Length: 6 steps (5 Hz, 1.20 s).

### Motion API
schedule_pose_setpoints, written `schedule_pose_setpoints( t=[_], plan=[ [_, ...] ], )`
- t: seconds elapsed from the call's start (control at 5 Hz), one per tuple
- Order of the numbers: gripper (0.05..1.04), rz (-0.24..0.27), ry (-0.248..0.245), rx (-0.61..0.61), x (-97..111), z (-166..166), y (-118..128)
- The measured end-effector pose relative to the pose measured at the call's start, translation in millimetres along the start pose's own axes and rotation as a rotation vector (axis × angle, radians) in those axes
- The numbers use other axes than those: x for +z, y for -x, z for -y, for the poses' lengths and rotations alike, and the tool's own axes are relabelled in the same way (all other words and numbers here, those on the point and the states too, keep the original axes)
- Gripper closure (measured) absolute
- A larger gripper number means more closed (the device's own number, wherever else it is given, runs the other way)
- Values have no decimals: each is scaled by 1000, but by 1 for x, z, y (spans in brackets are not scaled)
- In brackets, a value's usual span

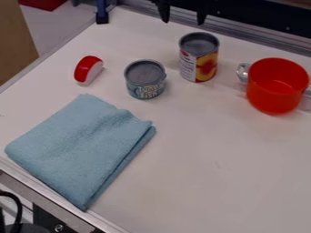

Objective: Put the can at the right side of the table

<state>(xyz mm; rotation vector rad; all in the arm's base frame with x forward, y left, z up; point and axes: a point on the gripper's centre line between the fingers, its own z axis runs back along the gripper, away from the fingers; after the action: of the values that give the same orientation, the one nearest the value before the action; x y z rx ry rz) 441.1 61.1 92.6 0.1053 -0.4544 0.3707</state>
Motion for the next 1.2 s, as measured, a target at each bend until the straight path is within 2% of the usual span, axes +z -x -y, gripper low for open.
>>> schedule_pose_setpoints(
  t=[0.2,0.4,0.6,0.8,1.0,1.2],
  plan=[
    [85,-9,7,11,-3,3,-6],
    [86,-52,8,28,-17,3,-6],
    [86,-74,41,74,-25,7,-8],
    [86,-102,30,86,-34,15,-5],
    [85,-141,6,95,-33,19,4],
    [85,-181,13,98,-32,24,11]
  ],
)
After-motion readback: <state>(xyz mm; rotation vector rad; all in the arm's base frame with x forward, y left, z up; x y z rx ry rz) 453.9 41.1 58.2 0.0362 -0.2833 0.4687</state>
